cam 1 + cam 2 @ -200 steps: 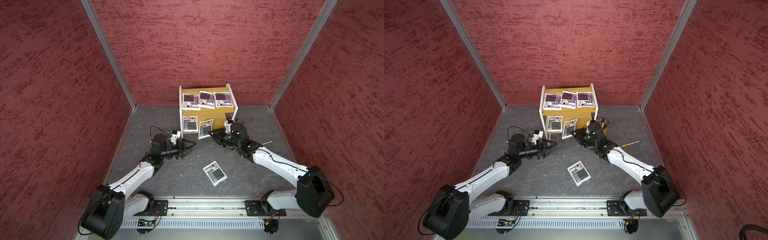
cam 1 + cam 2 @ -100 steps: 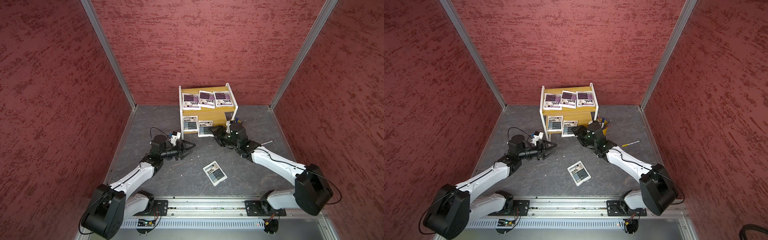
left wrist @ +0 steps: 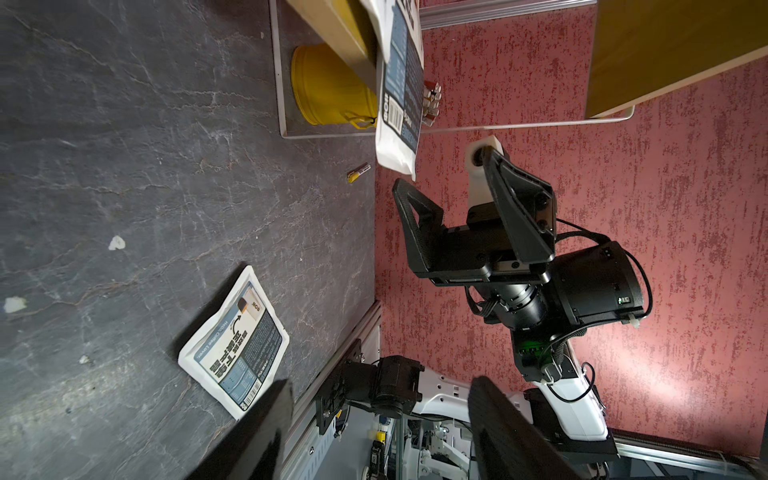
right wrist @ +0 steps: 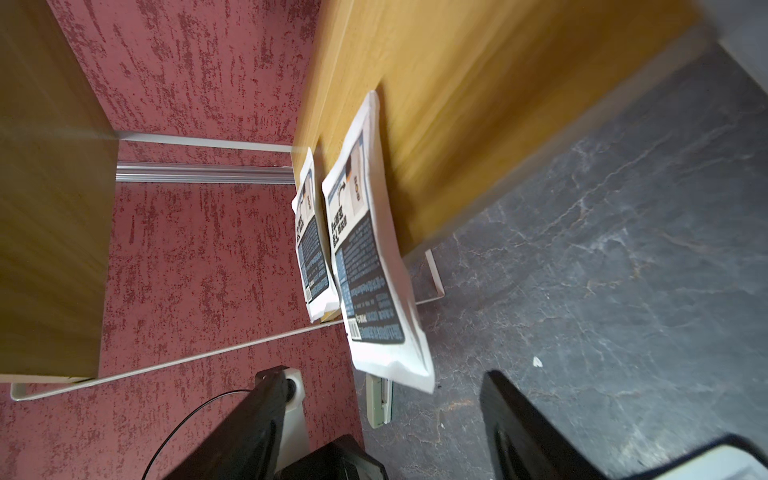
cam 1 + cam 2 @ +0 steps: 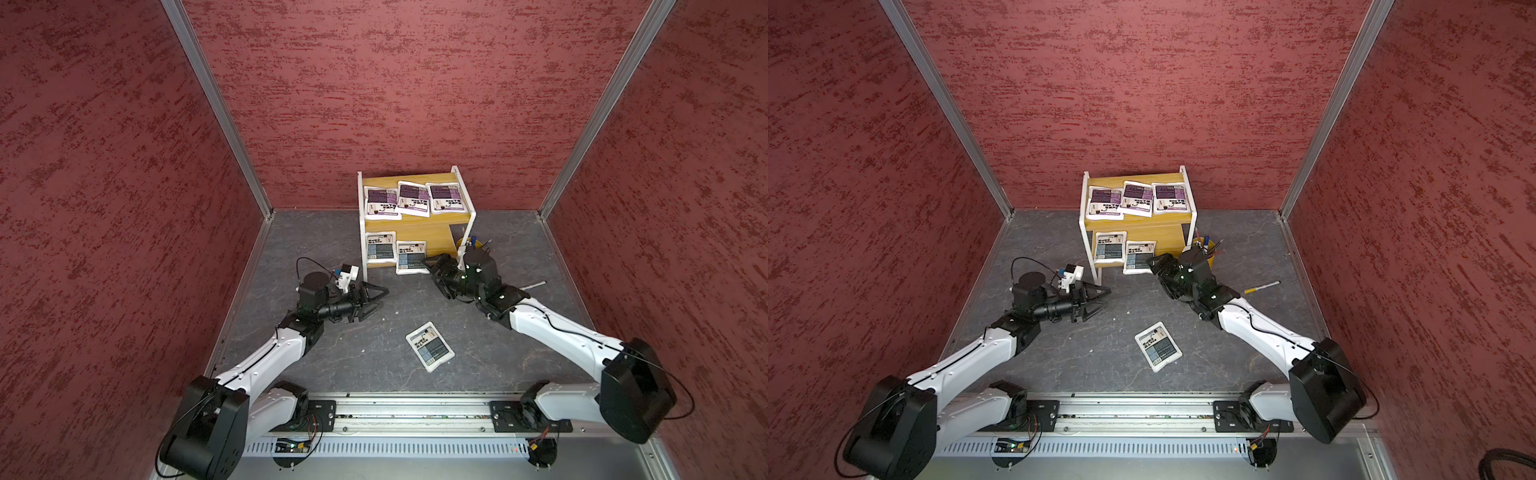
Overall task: Place the bagged coffee beans on the shelf by color
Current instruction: Place the bagged coffee beans on the shelf.
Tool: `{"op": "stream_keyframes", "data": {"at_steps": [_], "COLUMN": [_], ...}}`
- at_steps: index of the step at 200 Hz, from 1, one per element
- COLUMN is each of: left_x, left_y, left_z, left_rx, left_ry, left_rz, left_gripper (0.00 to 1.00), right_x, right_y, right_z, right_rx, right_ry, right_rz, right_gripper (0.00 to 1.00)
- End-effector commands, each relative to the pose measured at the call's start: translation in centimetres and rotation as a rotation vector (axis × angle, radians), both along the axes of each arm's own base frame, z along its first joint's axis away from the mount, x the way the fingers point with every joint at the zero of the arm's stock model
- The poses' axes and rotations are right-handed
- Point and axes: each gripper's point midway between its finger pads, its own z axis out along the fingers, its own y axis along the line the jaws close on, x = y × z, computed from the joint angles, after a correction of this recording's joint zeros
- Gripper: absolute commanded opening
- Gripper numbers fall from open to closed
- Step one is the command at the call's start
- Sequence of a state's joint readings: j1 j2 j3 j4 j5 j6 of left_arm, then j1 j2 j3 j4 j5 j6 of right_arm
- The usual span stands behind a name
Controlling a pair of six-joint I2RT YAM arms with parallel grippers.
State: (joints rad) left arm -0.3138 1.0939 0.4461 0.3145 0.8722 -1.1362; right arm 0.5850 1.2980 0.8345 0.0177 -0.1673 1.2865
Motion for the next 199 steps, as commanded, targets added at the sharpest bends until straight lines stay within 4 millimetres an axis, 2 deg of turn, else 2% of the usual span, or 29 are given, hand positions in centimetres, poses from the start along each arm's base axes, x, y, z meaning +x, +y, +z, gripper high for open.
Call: {"op": "stream_keyframes", "data": {"at_steps": [1,31,67,137,177,186,190,199], "left_x": [-0.5,-0.8,-1.4,-2.5,-2.9,-3.0,-3.1,-3.1], "left_y": [0.3,1.2,2.6,4.1,5.0,5.1,5.2,5.4], "left_z": [0.2,0.4,-0.4,-0.8,-1.3,-1.5,-1.5,-1.6], "left_rx": [-0.007,-0.003,0.004,0.019,0.048,0.055,0.057,0.060], "left_ry": [-0.015,-0.016,0.011,0.034,0.056,0.060,0.060,0.063], "left_rz": [-0.007,0.009,0.049,0.088,0.106,0.109,0.110,0.113], "left_gripper": [0.70,0.70,0.68,0.65,0.65,0.65,0.65,0.65], "right_x": [-1.1,-3.1,-4.7,-3.2,-2.0,-1.8,-1.6,-1.3], "right_y": [-1.0,-0.6,0.4,4.0,5.4,5.6,5.9,6.1], "right_z": [-0.2,-0.4,-1.1,-1.9,-2.6,-2.2,-3.2,-3.5], "right_rx": [-0.034,-0.071,-0.118,-0.109,-0.125,-0.120,-0.131,-0.133], "right_ry": [-0.001,0.000,0.004,0.012,0.024,0.015,0.035,0.040], "right_rz": [-0.015,0.039,0.109,0.200,0.224,0.229,0.230,0.230], "right_gripper": [0.77,0.76,0.67,0.10,0.08,0.08,0.08,0.08]}}
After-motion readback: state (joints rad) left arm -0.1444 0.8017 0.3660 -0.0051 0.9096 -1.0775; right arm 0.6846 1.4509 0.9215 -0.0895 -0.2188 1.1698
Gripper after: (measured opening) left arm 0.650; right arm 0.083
